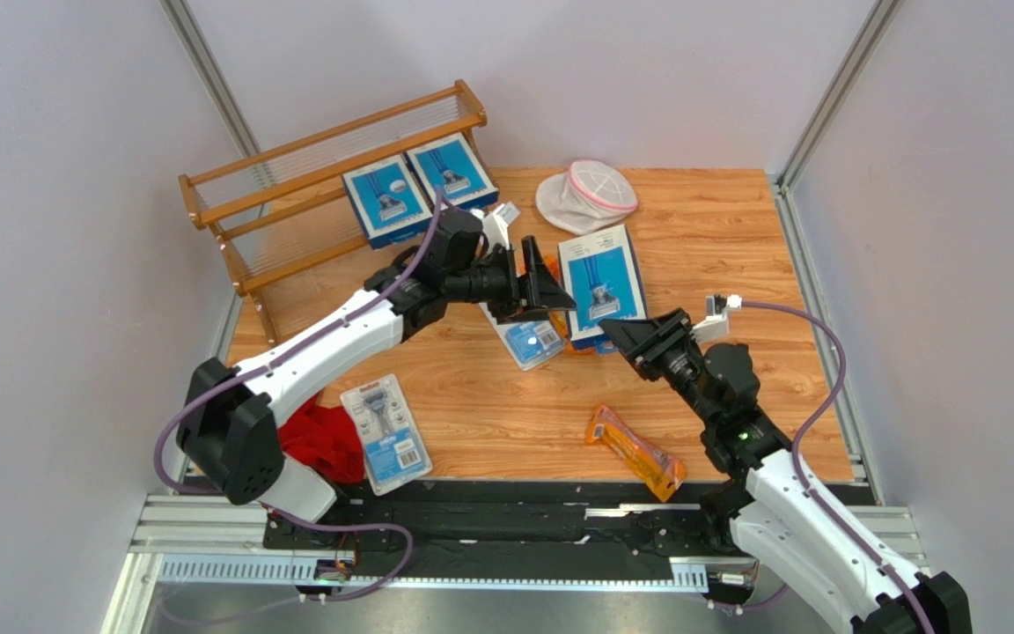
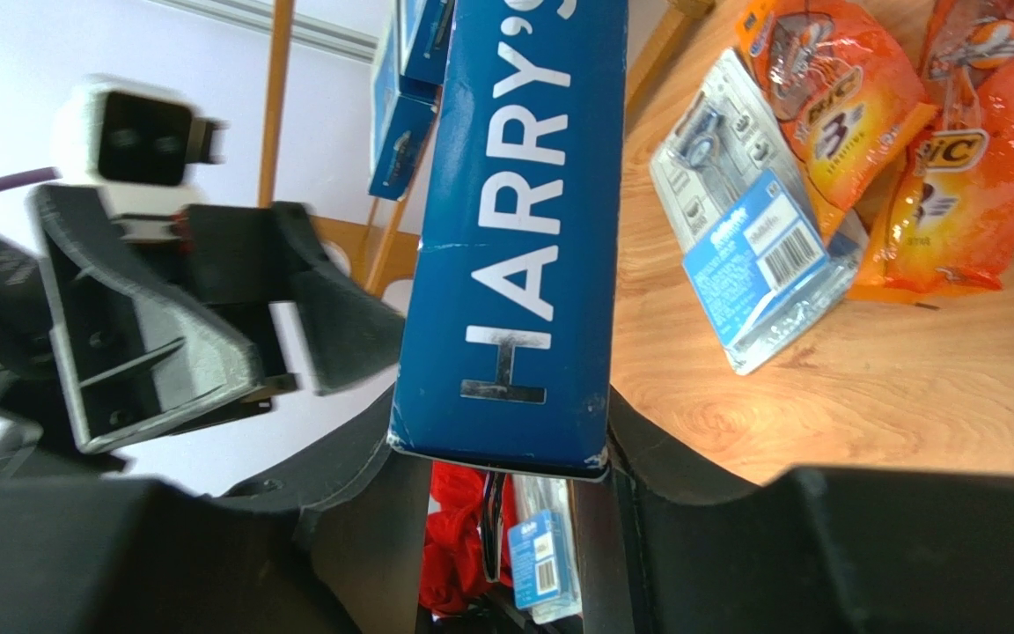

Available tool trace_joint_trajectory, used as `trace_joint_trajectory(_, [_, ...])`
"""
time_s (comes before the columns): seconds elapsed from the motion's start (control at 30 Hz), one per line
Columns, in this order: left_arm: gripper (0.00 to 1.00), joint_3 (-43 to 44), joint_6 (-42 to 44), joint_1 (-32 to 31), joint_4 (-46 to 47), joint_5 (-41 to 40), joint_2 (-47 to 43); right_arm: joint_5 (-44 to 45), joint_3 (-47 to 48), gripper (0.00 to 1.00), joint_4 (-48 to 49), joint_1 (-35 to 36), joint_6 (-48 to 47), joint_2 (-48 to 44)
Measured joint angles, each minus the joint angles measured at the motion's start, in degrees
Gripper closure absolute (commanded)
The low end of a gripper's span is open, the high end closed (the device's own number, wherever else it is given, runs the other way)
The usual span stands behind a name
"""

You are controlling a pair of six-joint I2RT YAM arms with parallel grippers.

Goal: Place and organize the shaving razors onto the shelf

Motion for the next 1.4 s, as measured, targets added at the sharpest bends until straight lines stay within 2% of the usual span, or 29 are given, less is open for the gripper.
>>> trace_joint_trajectory(0.13, [0.22, 5.81, 10.19, 0.02, -16.48, -7.89, -3.61, -0.04, 0.15, 1.0, -1.99, 0.13, -0.68, 0.17])
trace_joint_trajectory(0.3, [0.22, 9.25, 18.01, 1.14, -30.01, -15.58, -7.65, -0.15, 1.84, 1.0, -2.32, 1.81, -1.57, 3.13])
trace_joint_trajectory(0.5, [0.22, 11.47, 24.15, 9.84, -41.75, -17.31, -16.06, 0.37, 6.64, 1.0, -0.87, 8.61, -3.13, 12.41])
trace_joint_trajectory(0.6, [0.22, 14.21, 26.18, 13.97, -45.64, -17.27, -19.06, 0.9, 10.34, 1.0, 0.37, 13.27, -4.02, 18.4])
trace_joint_trajectory(0.8, [0.22, 20.2, 28.94, 17.11, -51.19, -17.05, -22.49, 1.09, 19.74, 1.0, 4.9, 21.35, -5.22, 31.89])
trace_joint_trajectory(1.03, [0.22, 26.16, 31.45, 19.8, -56.78, -17.05, -23.02, -0.96, 36.57, 1.0, 9.64, 29.64, -6.16, 50.42])
trace_joint_trajectory(1.4, [0.22, 31.28, 34.56, 21.05, -62.95, -19.52, -24.87, -8.22, 54.14, 1.0, 17.38, 32.96, -3.08, 69.35])
